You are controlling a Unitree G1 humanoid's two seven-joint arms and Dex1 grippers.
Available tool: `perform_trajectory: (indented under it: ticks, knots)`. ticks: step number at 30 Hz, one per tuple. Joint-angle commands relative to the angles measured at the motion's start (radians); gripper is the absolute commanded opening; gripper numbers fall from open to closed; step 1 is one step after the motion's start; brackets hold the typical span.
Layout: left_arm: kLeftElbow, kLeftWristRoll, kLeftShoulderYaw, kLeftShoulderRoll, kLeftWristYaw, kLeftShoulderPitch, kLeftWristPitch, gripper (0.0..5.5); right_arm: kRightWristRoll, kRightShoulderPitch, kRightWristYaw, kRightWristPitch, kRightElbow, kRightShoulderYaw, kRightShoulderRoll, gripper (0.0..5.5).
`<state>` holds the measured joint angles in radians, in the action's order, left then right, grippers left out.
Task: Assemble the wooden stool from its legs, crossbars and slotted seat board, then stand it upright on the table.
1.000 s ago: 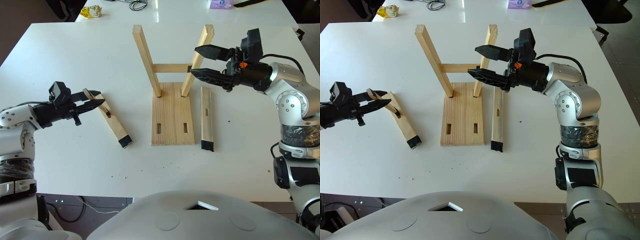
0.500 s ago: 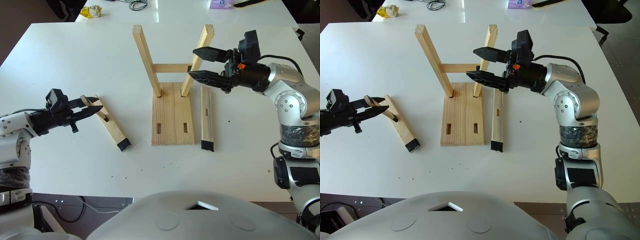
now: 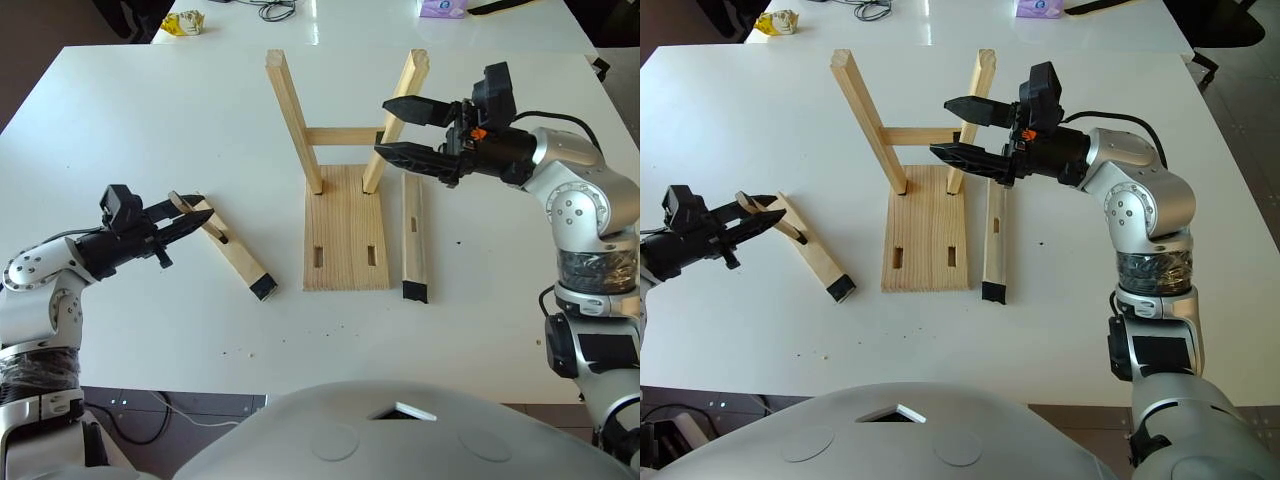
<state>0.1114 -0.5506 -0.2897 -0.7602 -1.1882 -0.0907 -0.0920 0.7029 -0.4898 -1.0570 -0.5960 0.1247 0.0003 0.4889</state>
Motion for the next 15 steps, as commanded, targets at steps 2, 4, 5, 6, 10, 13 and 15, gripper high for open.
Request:
perform_trajectory:
  ticks: [2, 4, 5, 6, 10, 13, 15]
  knots:
    - [0.007, 0.086, 0.102, 0.007, 0.000, -0.037, -0.021, 1.31, 0.011, 0.008, 0.033, -0.020, 0.044, 0.004, -0.016, 3.80]
    - [0.014, 0.089, 0.113, -0.006, -0.004, -0.025, -0.019, 1.31, 0.021, 0.018, 0.054, -0.028, 0.067, -0.002, -0.026, 3.80]
    - [0.022, 0.094, 0.117, -0.012, -0.007, -0.022, -0.012, 1.31, 0.026, 0.024, 0.065, -0.032, 0.081, -0.004, -0.031, 3.80]
    - [0.032, 0.101, 0.119, -0.020, -0.009, -0.020, -0.005, 1.31, 0.034, 0.035, 0.080, -0.037, 0.102, -0.007, -0.036, 3.80]
    - [0.044, 0.114, 0.144, -0.062, -0.046, -0.024, 0.007, 1.31, 0.083, 0.099, 0.167, -0.063, 0.205, -0.039, -0.061, 3.80]
    - [0.065, 0.125, 0.162, -0.087, -0.068, -0.013, 0.022, 1.31, 0.109, 0.145, 0.232, -0.072, 0.269, -0.053, -0.080, 3.80]
    - [0.083, 0.132, 0.178, -0.098, -0.076, 0.006, 0.028, 1.31, 0.119, 0.176, 0.271, -0.071, 0.299, -0.058, -0.095, 3.80]
